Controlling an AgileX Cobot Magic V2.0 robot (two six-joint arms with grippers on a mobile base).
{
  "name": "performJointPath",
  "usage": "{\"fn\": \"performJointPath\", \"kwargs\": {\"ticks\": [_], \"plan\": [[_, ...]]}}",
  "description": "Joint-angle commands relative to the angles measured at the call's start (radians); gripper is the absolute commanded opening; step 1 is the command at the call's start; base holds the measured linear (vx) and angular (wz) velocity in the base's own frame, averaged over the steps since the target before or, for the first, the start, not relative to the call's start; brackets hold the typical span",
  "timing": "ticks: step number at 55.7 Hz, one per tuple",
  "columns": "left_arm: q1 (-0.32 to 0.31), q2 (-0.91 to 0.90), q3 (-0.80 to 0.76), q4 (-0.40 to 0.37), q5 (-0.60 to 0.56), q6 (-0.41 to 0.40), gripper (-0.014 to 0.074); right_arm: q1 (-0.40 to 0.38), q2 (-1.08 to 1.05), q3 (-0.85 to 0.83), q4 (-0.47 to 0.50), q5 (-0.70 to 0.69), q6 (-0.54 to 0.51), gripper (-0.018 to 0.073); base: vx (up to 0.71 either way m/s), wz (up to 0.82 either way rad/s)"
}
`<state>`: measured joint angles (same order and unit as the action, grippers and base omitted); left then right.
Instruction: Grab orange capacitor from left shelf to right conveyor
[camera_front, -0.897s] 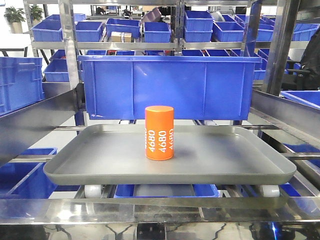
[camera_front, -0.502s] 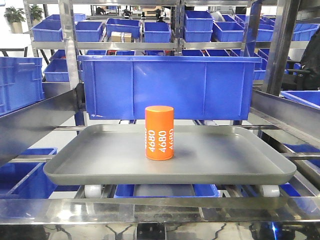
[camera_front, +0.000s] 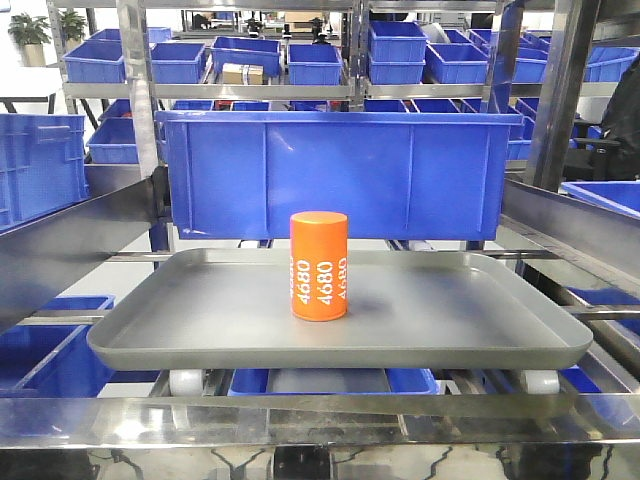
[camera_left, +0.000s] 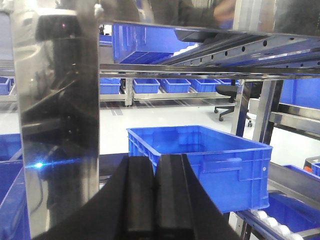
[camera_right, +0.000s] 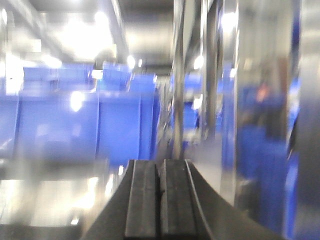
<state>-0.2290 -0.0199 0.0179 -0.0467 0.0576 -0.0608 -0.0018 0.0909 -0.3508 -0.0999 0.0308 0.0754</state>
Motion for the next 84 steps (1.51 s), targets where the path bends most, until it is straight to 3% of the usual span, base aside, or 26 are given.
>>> {"fn": "performJointPath", "kwargs": {"ticks": [1, 13, 35, 45, 59, 64, 74, 84], "plan": [[-0.008, -0.005, -0.030, -0.005, -0.081, -0.006, -0.0006, -0.006, 0.149, -0.208, -0.009, 0.001, -0.075, -0.0012, 0.00, 0.00], [-0.008, -0.005, -0.030, -0.005, -0.081, -0.006, -0.0006, -0.006, 0.407, -0.507, -0.005, 0.065, -0.156, -0.0012, 0.00, 0.00], [-0.008, -0.005, -0.030, -0.005, -0.081, -0.006, -0.0006, -0.006, 0.482, -0.543, 0.000, 0.056, -0.152, 0.0029, 0.00, 0.00], [-0.008, -0.005, -0.030, -0.005, -0.081, -0.006, -0.0006, -0.006, 0.467, -0.543, 0.001, 0.057, -0.152, 0.0193, 0.00, 0.00], [-0.008, -0.005, -0.030, -0.005, -0.081, -0.006, -0.0006, -0.006, 0.465, -0.543, 0.002, 0.071, -0.151, 0.0619, 0.00, 0.00], [-0.008, -0.005, -0.030, -0.005, -0.081, -0.006, -0.0006, -0.006, 0.465, -0.543, 0.002, 0.050, -0.152, 0.0724, 0.00, 0.00], [-0.008, -0.005, -0.030, -0.005, -0.081, -0.006, -0.0006, -0.006, 0.465, -0.543, 0.100, 0.037, -0.107, 0.0719, 0.00, 0.00], [-0.008, -0.005, -0.030, -0.005, -0.081, -0.006, -0.0006, 0.008, 0.512, -0.544, 0.221, 0.113, -0.136, 0.0665, 0.00, 0.00]]}}
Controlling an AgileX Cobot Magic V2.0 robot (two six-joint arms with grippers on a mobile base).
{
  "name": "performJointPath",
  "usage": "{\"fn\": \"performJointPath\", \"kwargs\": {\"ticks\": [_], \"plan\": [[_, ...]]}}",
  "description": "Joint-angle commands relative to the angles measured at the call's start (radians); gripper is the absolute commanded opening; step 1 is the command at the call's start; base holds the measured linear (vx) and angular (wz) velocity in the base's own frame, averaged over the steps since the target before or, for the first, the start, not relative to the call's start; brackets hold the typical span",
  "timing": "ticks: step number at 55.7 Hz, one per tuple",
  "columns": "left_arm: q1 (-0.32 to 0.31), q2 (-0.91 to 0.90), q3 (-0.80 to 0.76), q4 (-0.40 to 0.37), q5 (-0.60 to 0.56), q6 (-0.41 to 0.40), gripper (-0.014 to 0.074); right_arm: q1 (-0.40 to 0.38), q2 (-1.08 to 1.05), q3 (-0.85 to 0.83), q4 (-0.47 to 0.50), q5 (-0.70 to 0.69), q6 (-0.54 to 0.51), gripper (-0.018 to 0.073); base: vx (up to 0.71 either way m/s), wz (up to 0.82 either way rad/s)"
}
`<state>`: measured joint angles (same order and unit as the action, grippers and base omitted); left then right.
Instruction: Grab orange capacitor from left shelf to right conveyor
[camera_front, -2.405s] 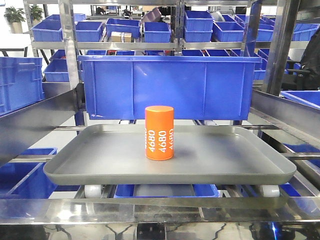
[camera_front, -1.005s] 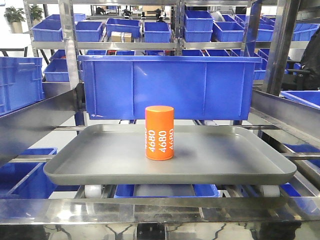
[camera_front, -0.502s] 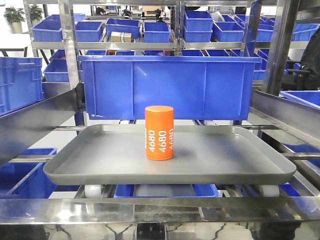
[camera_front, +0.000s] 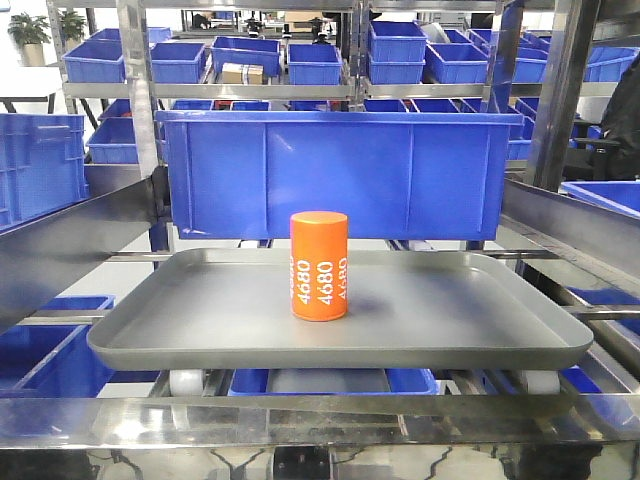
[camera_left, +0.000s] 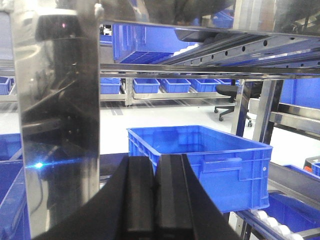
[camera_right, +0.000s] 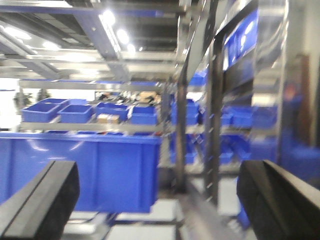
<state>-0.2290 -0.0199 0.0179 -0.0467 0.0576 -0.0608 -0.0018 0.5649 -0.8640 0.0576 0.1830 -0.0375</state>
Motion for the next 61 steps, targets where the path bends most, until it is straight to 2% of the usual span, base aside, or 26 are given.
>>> {"fn": "performJointPath", "kwargs": {"ticks": [1, 7, 16, 26, 31, 41, 49, 61], "plan": [[-0.008, -0.005, -0.030, -0.005, -0.081, -0.006, -0.0006, 0.016, 0.047, -0.031, 0.082, -0.035, -0.035, 0.0660, 0.00, 0.00], [-0.008, -0.005, -0.030, -0.005, -0.081, -0.006, -0.0006, 0.110, 0.104, -0.031, 0.166, -0.029, -0.129, 0.0625, 0.00, 0.00], [-0.008, -0.005, -0.030, -0.005, -0.081, -0.006, -0.0006, 0.311, 0.202, -0.031, 0.263, -0.047, -0.280, 0.0597, 0.00, 0.00], [-0.008, -0.005, -0.030, -0.005, -0.081, -0.006, -0.0006, 0.511, 0.357, -0.058, 0.286, -0.122, -0.298, 0.0595, 0.00, 0.00], [-0.008, -0.005, -0.030, -0.005, -0.081, -0.006, -0.0006, 0.568, 0.432, -0.117, 0.286, -0.120, -0.298, 0.0595, 0.00, 0.00], [-0.008, -0.005, -0.030, -0.005, -0.081, -0.006, -0.0006, 0.612, 0.566, -0.254, 0.287, -0.073, -0.297, 0.0595, 0.00, 0.00], [-0.008, -0.005, -0.030, -0.005, -0.081, -0.006, -0.0006, 0.612, 0.654, -0.339, 0.309, -0.031, -0.297, 0.0595, 0.00, 0.00], [-0.008, -0.005, -0.030, -0.005, -0.081, -0.006, -0.0006, 0.612, 0.763, -0.429, 0.314, -0.040, -0.298, 0.0595, 0.00, 0.00]]}}
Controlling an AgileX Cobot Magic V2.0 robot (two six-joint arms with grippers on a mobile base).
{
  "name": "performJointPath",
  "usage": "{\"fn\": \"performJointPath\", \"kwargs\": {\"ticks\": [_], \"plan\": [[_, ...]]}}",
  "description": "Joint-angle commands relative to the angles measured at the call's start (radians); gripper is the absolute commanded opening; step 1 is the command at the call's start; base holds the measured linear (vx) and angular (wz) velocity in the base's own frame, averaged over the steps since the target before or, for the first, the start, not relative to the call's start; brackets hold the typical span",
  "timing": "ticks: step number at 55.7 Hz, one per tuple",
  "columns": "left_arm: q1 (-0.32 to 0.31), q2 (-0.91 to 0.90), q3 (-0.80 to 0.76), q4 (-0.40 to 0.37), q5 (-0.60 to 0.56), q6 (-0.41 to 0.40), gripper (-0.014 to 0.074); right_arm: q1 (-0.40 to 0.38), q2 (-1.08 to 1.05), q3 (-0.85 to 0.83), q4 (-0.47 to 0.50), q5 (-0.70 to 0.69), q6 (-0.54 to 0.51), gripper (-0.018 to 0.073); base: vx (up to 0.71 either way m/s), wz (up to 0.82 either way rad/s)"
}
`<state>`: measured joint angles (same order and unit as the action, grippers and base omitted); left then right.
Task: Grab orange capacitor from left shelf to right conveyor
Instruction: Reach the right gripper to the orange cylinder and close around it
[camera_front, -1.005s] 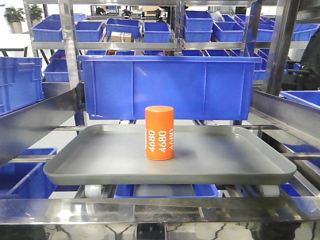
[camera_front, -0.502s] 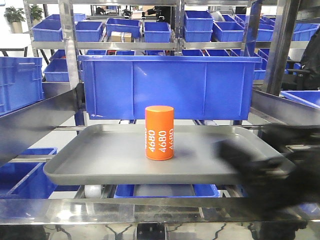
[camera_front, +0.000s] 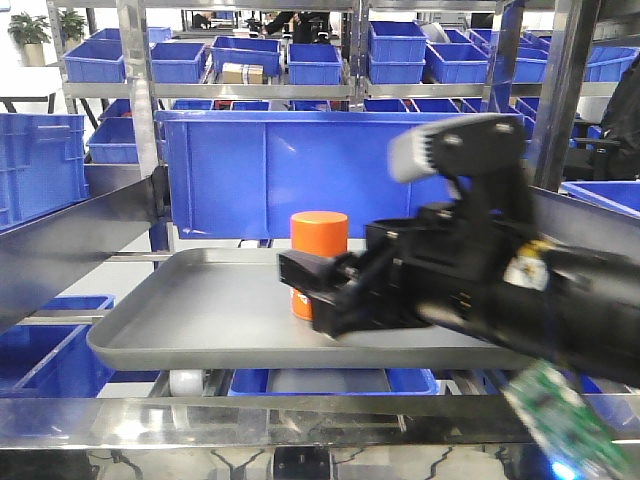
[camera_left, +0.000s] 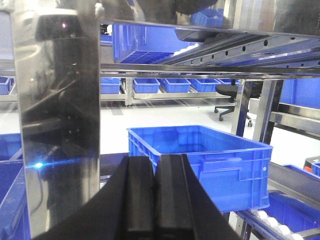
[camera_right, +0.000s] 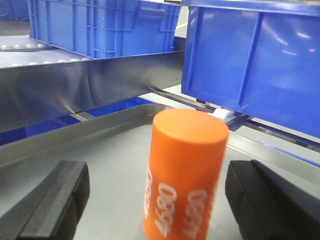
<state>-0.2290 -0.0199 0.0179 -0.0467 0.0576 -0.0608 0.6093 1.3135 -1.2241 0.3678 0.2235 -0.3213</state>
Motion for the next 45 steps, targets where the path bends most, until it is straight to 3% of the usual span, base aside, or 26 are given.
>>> {"fn": "performJointPath", "kwargs": {"ticks": [1, 32, 37, 45], "plan": [[-0.008, -0.005, -0.030, -0.005, -0.081, -0.006, -0.0006, 0.001, 0.023, -0.077, 0.004, -0.082, -0.014, 0.0595, 0.00, 0.00], [-0.008, -0.005, -0.030, -0.005, -0.081, -0.006, -0.0006, 0.000, 0.224, -0.207, 0.003, -0.141, -0.010, 0.0571, 0.00, 0.00], [-0.008, -0.005, -0.030, -0.005, -0.081, -0.006, -0.0006, 0.000, 0.226, -0.207, 0.003, -0.155, -0.010, 0.0478, 0.00, 0.00], [-0.008, -0.005, -0.030, -0.005, -0.081, -0.006, -0.0006, 0.000, 0.223, -0.207, 0.002, -0.152, -0.010, 0.0134, 0.00, 0.00]]}}
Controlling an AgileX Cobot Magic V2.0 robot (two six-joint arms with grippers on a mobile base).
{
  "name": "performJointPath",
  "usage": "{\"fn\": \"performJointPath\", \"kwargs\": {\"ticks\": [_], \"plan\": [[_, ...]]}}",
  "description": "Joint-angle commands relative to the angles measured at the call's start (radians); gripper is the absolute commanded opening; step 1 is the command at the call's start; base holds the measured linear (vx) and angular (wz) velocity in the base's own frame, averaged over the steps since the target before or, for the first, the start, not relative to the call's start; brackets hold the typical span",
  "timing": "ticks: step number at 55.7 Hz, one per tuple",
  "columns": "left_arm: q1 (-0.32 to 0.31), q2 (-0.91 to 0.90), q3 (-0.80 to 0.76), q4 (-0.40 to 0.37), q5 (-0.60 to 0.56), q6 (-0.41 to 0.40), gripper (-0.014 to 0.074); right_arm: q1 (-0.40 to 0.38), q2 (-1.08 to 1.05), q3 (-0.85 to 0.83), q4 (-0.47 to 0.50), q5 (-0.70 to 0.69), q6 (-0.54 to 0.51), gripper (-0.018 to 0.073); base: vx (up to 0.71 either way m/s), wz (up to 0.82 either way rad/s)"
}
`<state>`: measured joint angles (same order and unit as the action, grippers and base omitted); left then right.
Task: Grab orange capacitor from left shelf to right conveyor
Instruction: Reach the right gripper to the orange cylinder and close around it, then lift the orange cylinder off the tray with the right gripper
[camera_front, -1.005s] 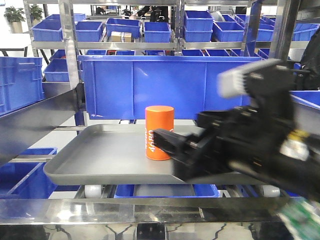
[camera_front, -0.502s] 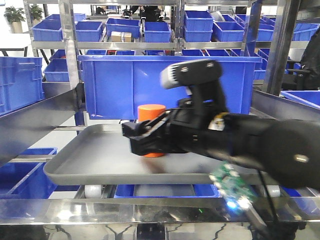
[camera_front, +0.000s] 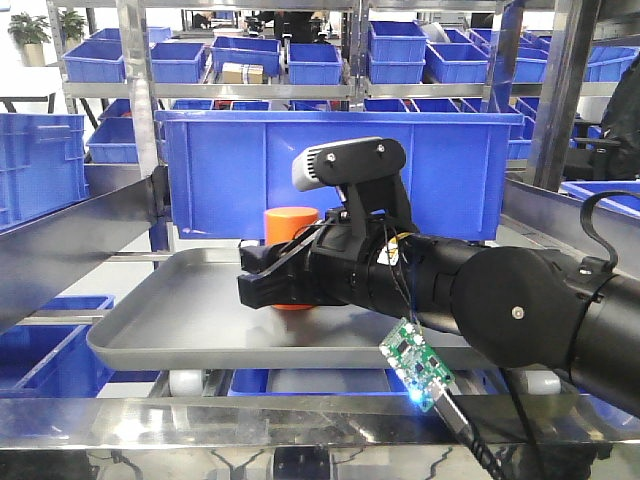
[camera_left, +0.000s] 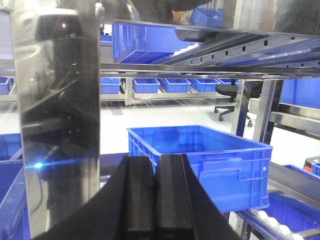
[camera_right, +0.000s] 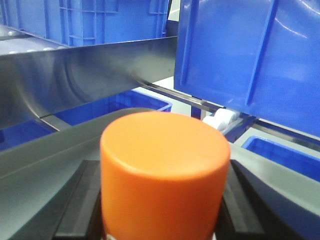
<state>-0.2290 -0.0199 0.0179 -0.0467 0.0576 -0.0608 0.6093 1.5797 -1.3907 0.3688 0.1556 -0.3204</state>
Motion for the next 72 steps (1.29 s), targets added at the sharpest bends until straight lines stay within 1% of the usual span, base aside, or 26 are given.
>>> {"fn": "performJointPath", "kwargs": {"ticks": [1, 2, 3, 10, 17, 25, 31, 37, 40, 45, 48, 55, 60, 64, 72], "plan": [[-0.008, -0.005, -0.030, -0.005, -0.081, -0.006, -0.0006, 0.000, -0.044, -0.040, 0.001, -0.084, -0.012, 0.0055, 0.00, 0.00], [-0.008, -0.005, -0.030, -0.005, -0.081, -0.006, -0.0006, 0.000, -0.046, -0.041, 0.001, -0.083, -0.012, 0.0035, 0.00, 0.00], [-0.008, -0.005, -0.030, -0.005, -0.081, -0.006, -0.0006, 0.000, -0.046, -0.042, 0.001, -0.078, -0.011, -0.0018, 0.00, 0.00], [-0.008, -0.005, -0.030, -0.005, -0.081, -0.006, -0.0006, 0.000, -0.079, -0.046, 0.000, -0.048, -0.017, -0.0011, 0.00, 0.00], [-0.008, -0.005, -0.030, -0.005, -0.081, -0.006, -0.0006, 0.000, -0.157, -0.046, -0.031, -0.001, -0.019, -0.0009, 0.00, 0.00], [-0.008, -0.005, -0.030, -0.005, -0.081, -0.006, -0.0006, 0.000, -0.291, -0.045, -0.094, 0.095, -0.018, -0.0008, 0.00, 0.00], [-0.008, -0.005, -0.030, -0.005, -0.081, -0.006, -0.0006, 0.000, -0.392, -0.045, -0.147, 0.204, -0.008, -0.0008, 0.00, 0.00], [-0.008, -0.005, -0.030, -0.005, -0.081, -0.006, -0.0006, 0.000, -0.496, -0.040, -0.236, 0.365, 0.058, -0.0008, 0.00, 0.00], [-0.008, -0.005, -0.030, -0.005, -0.081, -0.006, -0.0006, 0.000, -0.551, -0.006, -0.298, 0.407, 0.099, -0.0008, 0.00, 0.00], [-0.008, -0.005, -0.030, -0.005, -0.081, -0.006, -0.0006, 0.000, -0.638, 0.101, -0.388, 0.393, 0.169, -0.0008, 0.00, 0.00], [-0.008, -0.005, -0.030, -0.005, -0.081, -0.006, -0.0006, 0.000, -0.698, 0.185, -0.437, 0.359, 0.208, -0.0008, 0.00, 0.00], [-0.008, -0.005, -0.030, -0.005, -0.081, -0.006, -0.0006, 0.000, -0.876, 0.415, -0.522, 0.245, 0.355, -0.0008, 0.00, 0.00], [-0.008, -0.005, -0.030, -0.005, -0.081, -0.006, -0.0006, 0.000, -0.995, 0.584, -0.561, 0.170, 0.458, -0.0008, 0.00, 0.00], [-0.008, -0.005, -0.030, -0.005, -0.081, -0.006, -0.0006, 0.000, -1.086, 0.692, -0.581, 0.140, 0.507, -0.0008, 0.00, 0.00], [-0.008, -0.005, -0.030, -0.005, -0.081, -0.006, -0.0006, 0.000, -1.230, 0.830, -0.601, 0.132, 0.535, -0.0008, 0.00, 0.00]]}}
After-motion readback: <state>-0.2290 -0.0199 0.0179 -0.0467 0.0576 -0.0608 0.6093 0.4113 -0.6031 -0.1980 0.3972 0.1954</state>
